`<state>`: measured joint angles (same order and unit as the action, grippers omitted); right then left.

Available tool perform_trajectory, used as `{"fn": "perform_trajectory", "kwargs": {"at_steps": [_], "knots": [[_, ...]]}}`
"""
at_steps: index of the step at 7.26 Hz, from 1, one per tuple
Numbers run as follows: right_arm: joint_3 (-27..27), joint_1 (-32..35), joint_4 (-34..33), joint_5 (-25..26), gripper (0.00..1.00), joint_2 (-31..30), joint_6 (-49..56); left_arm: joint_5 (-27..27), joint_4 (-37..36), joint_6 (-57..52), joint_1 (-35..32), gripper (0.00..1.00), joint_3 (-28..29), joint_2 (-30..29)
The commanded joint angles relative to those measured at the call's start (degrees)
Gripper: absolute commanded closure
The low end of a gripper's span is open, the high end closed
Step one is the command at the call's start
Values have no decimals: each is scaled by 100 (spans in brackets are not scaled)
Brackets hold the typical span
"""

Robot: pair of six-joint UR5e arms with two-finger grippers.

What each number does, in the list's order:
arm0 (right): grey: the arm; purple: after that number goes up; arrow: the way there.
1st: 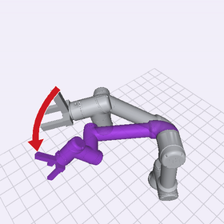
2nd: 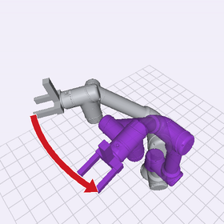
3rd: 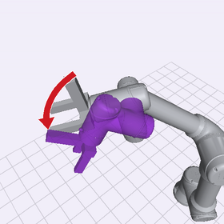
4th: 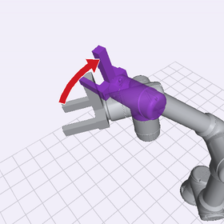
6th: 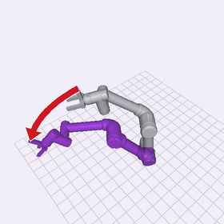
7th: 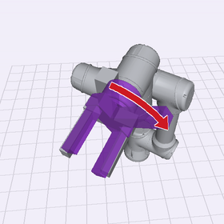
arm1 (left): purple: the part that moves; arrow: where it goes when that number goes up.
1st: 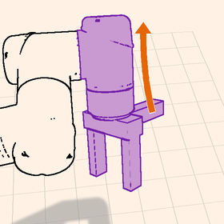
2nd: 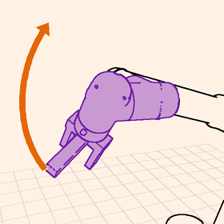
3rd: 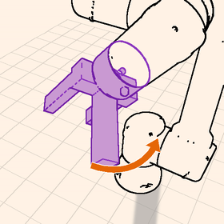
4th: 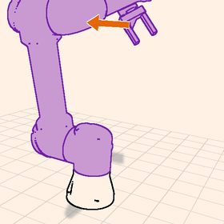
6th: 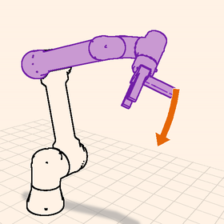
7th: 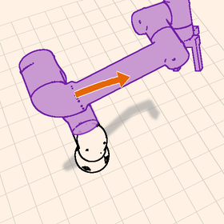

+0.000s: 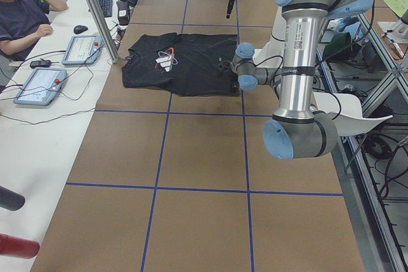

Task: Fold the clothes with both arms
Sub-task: 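Move both grippers down along the shirt sides toward the hem nearest the robot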

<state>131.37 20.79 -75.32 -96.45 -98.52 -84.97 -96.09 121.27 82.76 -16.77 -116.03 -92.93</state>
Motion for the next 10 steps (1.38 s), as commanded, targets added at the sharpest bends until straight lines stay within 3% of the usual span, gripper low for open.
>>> {"fn": "perform_trajectory", "kwargs": {"at_steps": [1,4,5,10], "knots": [[2,-4,0,4,0,0,-2,29,-33,-6,147,4,159,3],[2,-4,0,4,0,0,-2,11,-24,-15,156,41,195,-6],[2,-4,0,4,0,0,-2,-6,-24,-23,156,48,177,-6],[2,-4,0,4,0,0,-2,-59,-24,-67,174,48,116,177]]}}
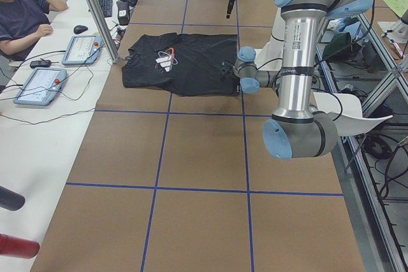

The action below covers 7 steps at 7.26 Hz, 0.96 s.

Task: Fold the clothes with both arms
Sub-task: 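Lower both grippers beside the hem corners nearest the robot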

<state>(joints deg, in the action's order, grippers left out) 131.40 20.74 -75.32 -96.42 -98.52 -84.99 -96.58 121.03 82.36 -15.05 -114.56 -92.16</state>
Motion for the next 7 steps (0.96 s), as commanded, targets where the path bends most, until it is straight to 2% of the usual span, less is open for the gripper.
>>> {"fn": "perform_trajectory", "kwargs": {"at_steps": [1,7], "knots": [[0,0,0,9,0,0,0,-10,0,-27,2,48,-31,128],[0,0,0,9,0,0,0,-28,44,26,107,48,12,84]]}}
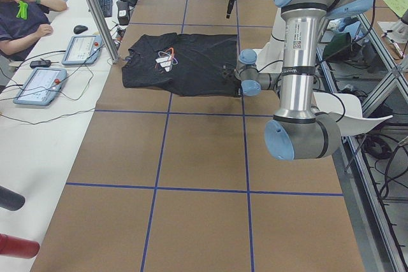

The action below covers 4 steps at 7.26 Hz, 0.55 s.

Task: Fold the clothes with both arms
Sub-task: 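Lower both grippers beside the hem corners nearest the robot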

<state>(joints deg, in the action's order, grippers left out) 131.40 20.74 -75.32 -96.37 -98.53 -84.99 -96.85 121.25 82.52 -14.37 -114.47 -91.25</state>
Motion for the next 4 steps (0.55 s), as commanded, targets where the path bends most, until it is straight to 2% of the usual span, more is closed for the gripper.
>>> {"fn": "perform_trajectory", "kwargs": {"at_steps": [1,4], "knots": [[0,0,0,4,0,0,0,-1,30,9,40,49,3,-7],[0,0,9,4,0,0,0,-1,39,9,66,54,21,-7]]}}
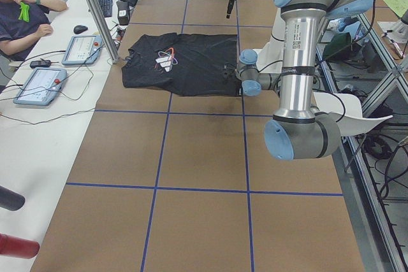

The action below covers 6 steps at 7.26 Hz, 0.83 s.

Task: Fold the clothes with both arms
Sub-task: 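Lower both grippers beside the hem corners nearest the robot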

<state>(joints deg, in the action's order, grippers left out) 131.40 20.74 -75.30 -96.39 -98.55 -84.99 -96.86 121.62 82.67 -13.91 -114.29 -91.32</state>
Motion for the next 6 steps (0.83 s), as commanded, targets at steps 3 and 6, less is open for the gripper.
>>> {"fn": "perform_trajectory", "kwargs": {"at_steps": [3,6], "knots": [[0,9,-2,-3,0,-6,0,0,11,-6,90,54,3,0],[0,9,-2,-3,0,-6,0,0,11,3,82,100,-58,0]]}}
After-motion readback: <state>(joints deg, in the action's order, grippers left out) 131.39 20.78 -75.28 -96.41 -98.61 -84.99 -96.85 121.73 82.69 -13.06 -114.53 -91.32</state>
